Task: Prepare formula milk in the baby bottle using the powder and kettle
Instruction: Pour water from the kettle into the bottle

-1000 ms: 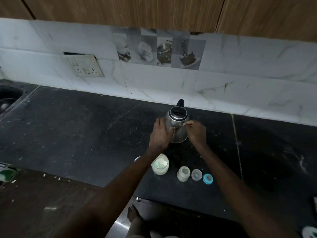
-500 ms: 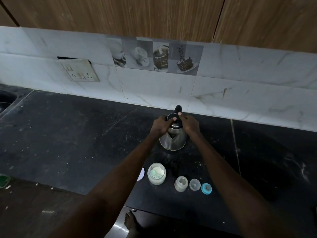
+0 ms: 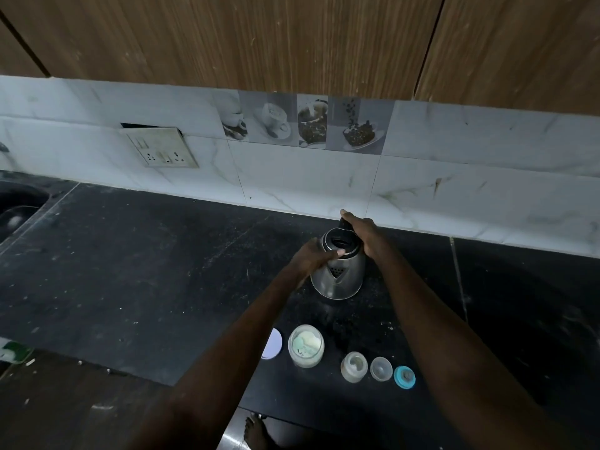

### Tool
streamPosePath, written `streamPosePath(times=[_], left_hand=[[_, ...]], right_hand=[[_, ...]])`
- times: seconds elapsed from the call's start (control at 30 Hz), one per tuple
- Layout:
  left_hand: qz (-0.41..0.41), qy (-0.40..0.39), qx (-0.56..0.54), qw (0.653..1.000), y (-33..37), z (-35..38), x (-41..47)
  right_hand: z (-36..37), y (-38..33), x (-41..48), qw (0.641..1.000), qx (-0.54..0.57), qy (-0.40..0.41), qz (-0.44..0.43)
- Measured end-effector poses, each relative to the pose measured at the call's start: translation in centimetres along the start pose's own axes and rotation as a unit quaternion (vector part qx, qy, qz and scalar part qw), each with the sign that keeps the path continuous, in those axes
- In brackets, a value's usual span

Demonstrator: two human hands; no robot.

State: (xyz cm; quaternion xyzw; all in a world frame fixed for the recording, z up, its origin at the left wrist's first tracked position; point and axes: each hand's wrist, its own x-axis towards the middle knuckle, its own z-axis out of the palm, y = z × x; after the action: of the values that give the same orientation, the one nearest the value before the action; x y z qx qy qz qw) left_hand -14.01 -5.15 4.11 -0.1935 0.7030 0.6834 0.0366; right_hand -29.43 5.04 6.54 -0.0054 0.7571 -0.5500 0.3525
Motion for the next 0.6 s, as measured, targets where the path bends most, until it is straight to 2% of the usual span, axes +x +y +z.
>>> streamPosePath(times=[0.13,0.3,0.5,0.6], left_hand=[[-0.019,-0.002,-0.086,0.996,1.0,0.2,-0.6],[-0.038,-0.055,-0.081,0.995,1.4,0.1,-1.4],[-0.135,-0.121,-0.11,0.977,1.5,-0.5,-1.9],[-0.138,-0.104,-0.107,0.979,0.9,-0.3,-2.4]], right_hand=[[-0.3,0.2,0.9,1.0,-0.011,-0.014,0.001],[-0.7,0.9,0.0,1.0,-0.021,-0.016,-0.012],[-0.3,1.9,-2.5,0.996,0.031,-0.042,-0.076],[0.1,2.3,-3.1,0.994,0.056,-0.033,-0.085]])
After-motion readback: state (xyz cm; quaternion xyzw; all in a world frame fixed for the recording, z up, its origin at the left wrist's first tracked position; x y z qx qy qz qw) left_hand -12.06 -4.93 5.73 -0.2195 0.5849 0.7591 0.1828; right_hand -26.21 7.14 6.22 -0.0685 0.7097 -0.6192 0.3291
